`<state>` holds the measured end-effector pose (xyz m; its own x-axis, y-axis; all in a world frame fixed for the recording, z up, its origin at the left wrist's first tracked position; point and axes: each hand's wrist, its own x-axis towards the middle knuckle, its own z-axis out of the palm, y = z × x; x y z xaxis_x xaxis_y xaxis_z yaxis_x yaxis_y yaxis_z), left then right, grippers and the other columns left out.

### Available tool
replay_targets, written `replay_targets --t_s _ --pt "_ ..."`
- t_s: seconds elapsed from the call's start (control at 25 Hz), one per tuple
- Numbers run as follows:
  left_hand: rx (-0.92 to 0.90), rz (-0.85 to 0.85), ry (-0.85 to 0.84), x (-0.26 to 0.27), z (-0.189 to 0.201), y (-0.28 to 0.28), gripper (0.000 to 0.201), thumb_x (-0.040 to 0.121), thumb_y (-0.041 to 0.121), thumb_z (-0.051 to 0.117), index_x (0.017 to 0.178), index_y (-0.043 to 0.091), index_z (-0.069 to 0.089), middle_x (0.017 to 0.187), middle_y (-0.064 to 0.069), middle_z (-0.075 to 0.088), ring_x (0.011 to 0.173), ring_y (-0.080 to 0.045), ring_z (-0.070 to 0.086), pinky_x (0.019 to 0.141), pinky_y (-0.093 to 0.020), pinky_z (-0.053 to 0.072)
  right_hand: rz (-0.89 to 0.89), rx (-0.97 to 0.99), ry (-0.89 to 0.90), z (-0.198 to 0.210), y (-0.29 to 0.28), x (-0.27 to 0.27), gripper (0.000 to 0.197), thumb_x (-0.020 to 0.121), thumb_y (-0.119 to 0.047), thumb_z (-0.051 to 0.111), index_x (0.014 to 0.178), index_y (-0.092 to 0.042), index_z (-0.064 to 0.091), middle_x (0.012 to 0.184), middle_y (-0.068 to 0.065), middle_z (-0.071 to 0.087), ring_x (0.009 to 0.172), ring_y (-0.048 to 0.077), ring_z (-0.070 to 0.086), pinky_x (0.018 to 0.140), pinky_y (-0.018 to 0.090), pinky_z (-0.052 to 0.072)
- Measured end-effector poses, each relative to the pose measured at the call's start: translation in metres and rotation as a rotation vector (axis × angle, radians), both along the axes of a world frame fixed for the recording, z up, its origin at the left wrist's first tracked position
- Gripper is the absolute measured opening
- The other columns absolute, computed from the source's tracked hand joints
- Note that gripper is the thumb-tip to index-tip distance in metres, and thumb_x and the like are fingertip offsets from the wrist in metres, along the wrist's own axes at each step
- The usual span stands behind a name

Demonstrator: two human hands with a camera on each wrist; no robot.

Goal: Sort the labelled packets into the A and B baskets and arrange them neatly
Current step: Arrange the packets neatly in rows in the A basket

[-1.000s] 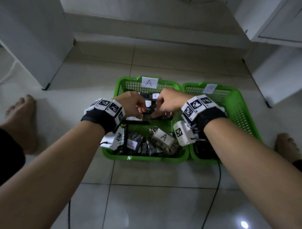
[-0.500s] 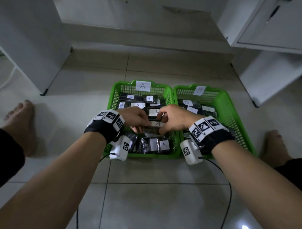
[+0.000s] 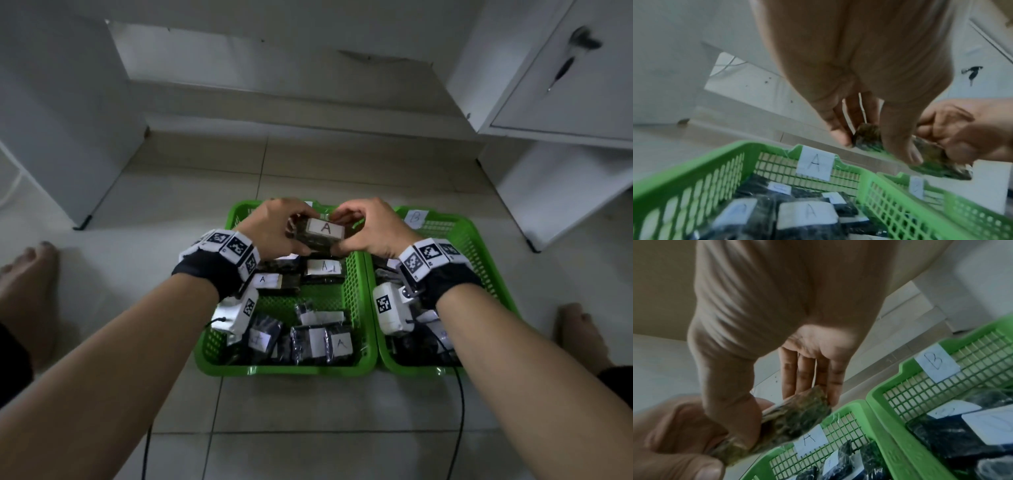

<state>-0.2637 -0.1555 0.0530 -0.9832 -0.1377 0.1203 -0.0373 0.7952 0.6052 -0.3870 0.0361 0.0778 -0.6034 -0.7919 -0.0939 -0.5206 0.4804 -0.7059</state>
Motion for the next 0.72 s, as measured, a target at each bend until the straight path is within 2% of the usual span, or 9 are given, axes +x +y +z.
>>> replay_targets --t_s 0.08,0.2,0.28,0.36,0.48,0.56,0.64,0.72 --pt "-0.109 0.118 0.045 -0.003 0.002 -0.021 0.061 0.068 0.020 0.086 0.124 0.021 0.062 0.114 0.002 0.067 0.101 -0.016 0.064 0.089 -0.027 0.050 -0.041 0.019 -0.035 -0.007 -0.014 -0.013 0.058 0.069 -0.021 0.090 0.123 -0.016 0.068 0.116 -0.004 0.070 0.106 0.011 0.065 0.086 0.024 0.049" --pt "-0.155 0.283 0.033 -0.003 -0.003 -0.052 0.058 0.070 0.022 0.084 0.123 0.024 0.060 0.116 0.005 0.066 0.102 -0.014 0.063 0.090 -0.031 0.054 -0.110 0.235 0.157 -0.026 -0.045 -0.028 0.041 0.083 -0.009 0.077 0.122 -0.015 0.070 0.124 0.003 0.068 0.113 0.020 0.065 0.094 0.029 0.052" --pt "-0.160 0.321 0.019 -0.004 -0.010 -0.059 0.060 0.069 0.020 0.084 0.125 0.024 0.060 0.117 0.004 0.065 0.102 -0.015 0.063 0.090 -0.033 0.055 -0.102 0.339 0.255 -0.041 -0.066 -0.030 0.033 0.084 -0.002 0.073 0.116 -0.012 0.073 0.122 0.007 0.069 0.112 0.025 0.066 0.097 0.033 0.053" --pt "-0.147 0.361 0.030 -0.007 -0.016 -0.057 0.062 0.068 0.019 0.085 0.126 0.022 0.061 0.119 0.003 0.065 0.101 -0.014 0.063 0.090 -0.030 0.054 -0.036 0.436 0.319 -0.051 -0.084 -0.029 0.031 0.082 -0.001 0.074 0.112 -0.009 0.073 0.120 0.011 0.069 0.108 0.031 0.066 0.095 0.039 0.055" --pt "-0.098 0.402 0.044 -0.009 -0.025 -0.054 0.064 0.064 0.021 0.088 0.124 0.022 0.065 0.116 0.003 0.068 0.100 -0.013 0.064 0.092 -0.027 0.052 0.037 0.560 0.370 -0.062 -0.098 -0.026 0.035 0.079 -0.006 0.080 0.114 -0.009 0.072 0.114 0.014 0.071 0.100 0.032 0.069 0.085 0.036 0.058" --pt "-0.067 0.411 0.041 -0.011 -0.027 -0.050 0.065 0.060 0.022 0.090 0.120 0.023 0.067 0.113 0.004 0.070 0.099 -0.013 0.064 0.093 -0.030 0.053 0.001 0.555 0.357 -0.062 -0.097 -0.026 0.038 0.077 -0.006 0.083 0.113 -0.009 0.072 0.113 0.013 0.072 0.099 0.032 0.069 0.082 0.035 0.056" --pt "-0.042 0.407 0.026 -0.015 -0.030 -0.046 0.065 0.056 0.021 0.092 0.117 0.024 0.070 0.113 0.004 0.071 0.098 -0.013 0.065 0.094 -0.029 0.053 -0.065 0.480 0.332 -0.052 -0.088 -0.028 0.046 0.075 -0.002 0.084 0.117 -0.011 0.070 0.120 0.010 0.069 0.108 0.030 0.066 0.089 0.036 0.054" --pt "-0.031 0.385 -0.014 -0.018 -0.033 -0.037 0.067 0.053 0.024 0.094 0.116 0.026 0.071 0.113 0.004 0.072 0.098 -0.013 0.066 0.095 -0.028 0.052 -0.044 0.421 0.282 -0.036 -0.076 -0.028 0.069 0.068 -0.004 0.089 0.131 -0.016 0.063 0.133 0.005 0.063 0.121 0.027 0.059 0.098 0.036 0.049"
